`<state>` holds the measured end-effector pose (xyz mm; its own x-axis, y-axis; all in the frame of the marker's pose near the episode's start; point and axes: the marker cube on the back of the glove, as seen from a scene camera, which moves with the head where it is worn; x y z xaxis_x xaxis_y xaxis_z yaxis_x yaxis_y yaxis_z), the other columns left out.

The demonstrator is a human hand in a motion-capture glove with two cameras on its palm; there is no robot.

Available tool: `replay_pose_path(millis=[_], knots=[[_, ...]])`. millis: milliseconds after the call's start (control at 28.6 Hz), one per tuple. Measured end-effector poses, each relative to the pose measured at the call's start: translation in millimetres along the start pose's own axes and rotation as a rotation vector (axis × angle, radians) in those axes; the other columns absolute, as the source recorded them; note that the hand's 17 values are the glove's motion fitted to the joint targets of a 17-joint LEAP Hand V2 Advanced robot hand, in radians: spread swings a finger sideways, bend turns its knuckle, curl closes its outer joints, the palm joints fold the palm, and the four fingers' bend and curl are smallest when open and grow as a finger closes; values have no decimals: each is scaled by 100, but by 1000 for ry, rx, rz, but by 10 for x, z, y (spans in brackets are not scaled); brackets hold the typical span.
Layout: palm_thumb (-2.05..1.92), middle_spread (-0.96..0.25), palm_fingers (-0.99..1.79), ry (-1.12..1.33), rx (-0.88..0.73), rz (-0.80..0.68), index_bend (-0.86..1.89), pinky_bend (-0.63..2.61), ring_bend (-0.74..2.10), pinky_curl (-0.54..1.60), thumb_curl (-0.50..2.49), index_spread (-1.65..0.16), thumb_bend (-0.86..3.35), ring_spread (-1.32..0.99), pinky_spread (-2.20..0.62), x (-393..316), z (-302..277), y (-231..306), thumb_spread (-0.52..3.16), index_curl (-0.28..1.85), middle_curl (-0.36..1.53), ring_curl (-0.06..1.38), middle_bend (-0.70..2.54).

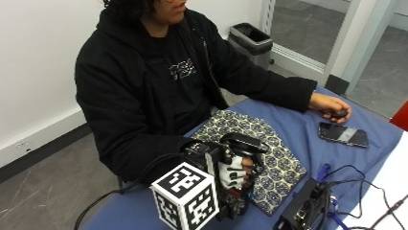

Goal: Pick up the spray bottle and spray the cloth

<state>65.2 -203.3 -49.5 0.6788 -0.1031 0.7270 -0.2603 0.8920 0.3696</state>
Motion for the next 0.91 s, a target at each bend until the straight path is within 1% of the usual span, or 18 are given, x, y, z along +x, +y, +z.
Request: replay_pose_path(millis=[525, 804, 909], knots=[[99, -19, 138, -13, -31, 10, 24, 54, 71, 45, 52, -25, 8, -22, -29, 8, -13, 3, 113, 50, 58, 51, 66], [101, -18, 133, -12, -104, 46, 24, 53, 71, 44, 54, -25, 8, -20, -29, -153, -74, 52, 117, 53, 59, 51, 68], [102, -17, 133, -6, -175, 74, 24, 53, 70, 44, 55, -25, 7, -20, -28, -322, -132, 86, 119, 54, 59, 50, 68]])
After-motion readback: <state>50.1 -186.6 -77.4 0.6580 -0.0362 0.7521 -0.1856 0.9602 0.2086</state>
